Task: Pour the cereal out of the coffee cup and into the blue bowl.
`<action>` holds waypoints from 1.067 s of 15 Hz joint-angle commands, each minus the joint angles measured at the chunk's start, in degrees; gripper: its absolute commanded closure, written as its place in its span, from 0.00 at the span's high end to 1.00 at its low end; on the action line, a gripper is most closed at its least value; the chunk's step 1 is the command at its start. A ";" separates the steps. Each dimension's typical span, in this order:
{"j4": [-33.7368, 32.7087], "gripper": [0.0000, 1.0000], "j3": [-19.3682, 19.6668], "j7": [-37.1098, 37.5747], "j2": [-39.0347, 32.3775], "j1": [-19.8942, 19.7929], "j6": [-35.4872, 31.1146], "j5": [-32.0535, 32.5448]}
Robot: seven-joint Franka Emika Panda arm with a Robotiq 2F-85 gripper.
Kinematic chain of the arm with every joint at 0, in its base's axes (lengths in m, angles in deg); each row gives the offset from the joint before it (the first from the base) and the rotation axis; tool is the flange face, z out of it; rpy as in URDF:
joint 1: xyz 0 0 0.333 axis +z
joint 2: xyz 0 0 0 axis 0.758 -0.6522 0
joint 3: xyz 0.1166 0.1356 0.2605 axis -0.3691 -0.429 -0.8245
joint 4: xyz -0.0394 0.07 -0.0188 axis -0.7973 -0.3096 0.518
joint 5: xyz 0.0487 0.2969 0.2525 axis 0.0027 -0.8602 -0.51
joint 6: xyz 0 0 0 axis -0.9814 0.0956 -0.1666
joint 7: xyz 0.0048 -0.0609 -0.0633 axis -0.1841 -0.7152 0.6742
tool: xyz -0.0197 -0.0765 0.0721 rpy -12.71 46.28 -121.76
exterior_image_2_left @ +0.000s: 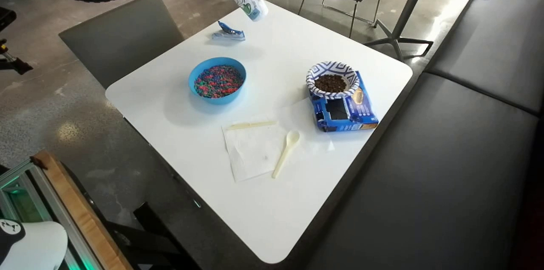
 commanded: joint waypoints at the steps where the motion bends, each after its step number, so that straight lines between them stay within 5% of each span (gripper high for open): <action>1: -2.83 0.01 -13.72 0.07 0.10 -12.12 2.95 2.30; 4: -4.09 0.01 -23.11 -0.26 -1.23 -21.03 1.54 0.69; 7: -4.85 0.01 -28.47 -0.44 -2.75 -26.59 0.79 -0.14; 16: -6.29 0.01 -36.05 -2.85 -8.06 -34.36 -1.49 -7.24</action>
